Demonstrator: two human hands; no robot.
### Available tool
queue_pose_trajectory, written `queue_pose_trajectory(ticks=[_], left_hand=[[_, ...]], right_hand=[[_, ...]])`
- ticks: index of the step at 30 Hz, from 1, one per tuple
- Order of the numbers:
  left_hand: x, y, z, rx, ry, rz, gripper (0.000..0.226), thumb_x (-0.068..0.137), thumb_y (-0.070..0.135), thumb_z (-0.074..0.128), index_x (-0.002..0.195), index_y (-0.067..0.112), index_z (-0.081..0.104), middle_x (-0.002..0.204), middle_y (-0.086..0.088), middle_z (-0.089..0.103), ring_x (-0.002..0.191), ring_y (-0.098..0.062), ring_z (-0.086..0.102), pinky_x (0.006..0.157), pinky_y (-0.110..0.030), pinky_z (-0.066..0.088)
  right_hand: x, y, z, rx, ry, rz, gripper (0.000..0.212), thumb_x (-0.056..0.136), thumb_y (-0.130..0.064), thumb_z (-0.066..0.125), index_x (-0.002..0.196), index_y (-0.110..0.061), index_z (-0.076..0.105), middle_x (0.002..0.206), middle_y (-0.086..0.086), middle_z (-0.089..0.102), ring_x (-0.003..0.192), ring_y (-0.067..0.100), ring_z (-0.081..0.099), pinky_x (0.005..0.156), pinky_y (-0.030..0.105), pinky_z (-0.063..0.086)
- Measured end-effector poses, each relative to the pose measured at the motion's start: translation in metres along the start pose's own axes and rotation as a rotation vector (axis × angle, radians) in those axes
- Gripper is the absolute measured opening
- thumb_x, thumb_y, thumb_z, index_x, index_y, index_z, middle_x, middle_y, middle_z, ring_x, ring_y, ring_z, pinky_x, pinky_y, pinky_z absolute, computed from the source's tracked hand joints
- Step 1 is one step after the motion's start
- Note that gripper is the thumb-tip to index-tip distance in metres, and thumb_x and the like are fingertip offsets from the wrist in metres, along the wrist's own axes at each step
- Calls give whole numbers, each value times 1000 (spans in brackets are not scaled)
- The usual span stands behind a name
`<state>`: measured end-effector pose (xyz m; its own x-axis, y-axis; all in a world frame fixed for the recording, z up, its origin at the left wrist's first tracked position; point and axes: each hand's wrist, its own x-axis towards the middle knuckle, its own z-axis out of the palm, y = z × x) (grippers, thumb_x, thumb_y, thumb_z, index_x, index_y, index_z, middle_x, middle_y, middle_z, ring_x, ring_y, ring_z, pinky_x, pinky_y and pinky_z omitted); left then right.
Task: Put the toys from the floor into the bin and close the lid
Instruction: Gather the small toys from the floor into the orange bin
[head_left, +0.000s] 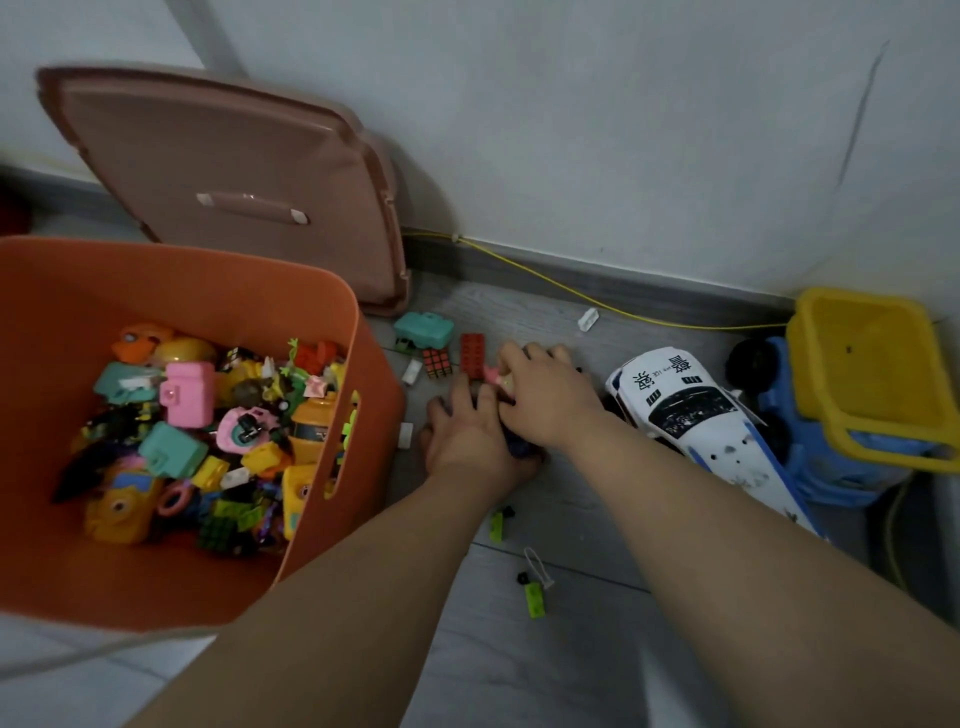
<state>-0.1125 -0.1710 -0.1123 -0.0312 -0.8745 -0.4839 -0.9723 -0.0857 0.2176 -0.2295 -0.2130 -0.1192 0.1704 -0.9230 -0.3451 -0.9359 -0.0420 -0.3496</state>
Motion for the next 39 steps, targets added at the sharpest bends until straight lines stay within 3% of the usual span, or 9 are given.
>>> queue_pose_trajectory(ticks=[4, 9, 13, 16, 20, 26, 30, 36, 39], left_hand=[[-11, -8, 9, -27, 53, 43, 88, 70, 61, 69, 139, 27, 28, 145, -2, 21, 125, -38, 29, 99, -46, 37], [-29, -19, 13, -105, 67, 75, 75, 76, 43, 73, 140, 30, 36, 144, -2, 25, 124, -37, 29, 93, -42, 42], [-43, -23, 11, -110, 50, 104, 70, 76, 41, 71, 138, 35, 39, 140, -1, 27, 122, -35, 31, 90, -40, 43], [-57, -24, 3, -105, 67, 99, 54, 78, 46, 69, 127, 32, 50, 139, -2, 28, 121, -36, 34, 94, -38, 41], [-70, -24, -14, -176, 64, 52, 37, 79, 45, 67, 109, 25, 57, 134, -5, 30, 118, -35, 36, 100, -38, 40], [-89, -7, -55, -254, 151, 147, 43, 77, 44, 67, 115, 27, 56, 131, -4, 27, 116, -36, 38, 95, -36, 38], [-100, 4, -91, -334, 276, 211, 39, 76, 42, 65, 112, 29, 57, 128, -2, 28, 116, -34, 37, 94, -37, 41], [-115, -11, -146, -332, 509, 333, 32, 76, 40, 67, 104, 29, 58, 130, 2, 28, 112, -27, 38, 84, -36, 44], [-114, -38, -168, -343, 578, 301, 32, 74, 44, 63, 101, 29, 57, 129, 3, 28, 111, -28, 40, 83, -40, 48]], right_hand=[[-6, -2, 3, 13, -49, -19, 36, 80, -44, 56, 108, -30, 38, 114, 4, 54, 110, 35, 47, 91, 49, 45], [-24, -1, 10, -22, -105, -65, 51, 85, -44, 53, 134, -37, 42, 123, 8, 55, 111, 36, 51, 96, 46, 45], [-35, 1, 1, 129, -135, 22, 41, 78, -44, 70, 116, -34, 59, 113, 6, 63, 106, 29, 59, 86, 36, 49], [-47, 3, -11, 247, -63, 88, 43, 69, -50, 77, 103, -32, 59, 104, 3, 68, 97, 25, 64, 84, 35, 52], [-61, 2, -41, 370, 121, 212, 32, 69, -48, 70, 93, -32, 55, 96, 2, 67, 90, 27, 63, 78, 34, 52], [-78, -20, -89, 496, 321, 232, 24, 76, -34, 64, 67, -15, 52, 66, 1, 59, 72, 26, 55, 59, 31, 34], [-82, -40, -118, 639, 412, 232, 25, 69, -35, 61, 58, -13, 63, 61, 7, 67, 72, 28, 64, 60, 35, 50], [-78, -90, -154, 735, 507, 117, 33, 62, -42, 53, 61, -12, 68, 59, 2, 68, 63, 23, 66, 62, 40, 56], [-71, -120, -160, 809, 528, 72, 35, 62, -44, 52, 65, -12, 67, 64, 3, 70, 71, 24, 68, 69, 42, 57]])
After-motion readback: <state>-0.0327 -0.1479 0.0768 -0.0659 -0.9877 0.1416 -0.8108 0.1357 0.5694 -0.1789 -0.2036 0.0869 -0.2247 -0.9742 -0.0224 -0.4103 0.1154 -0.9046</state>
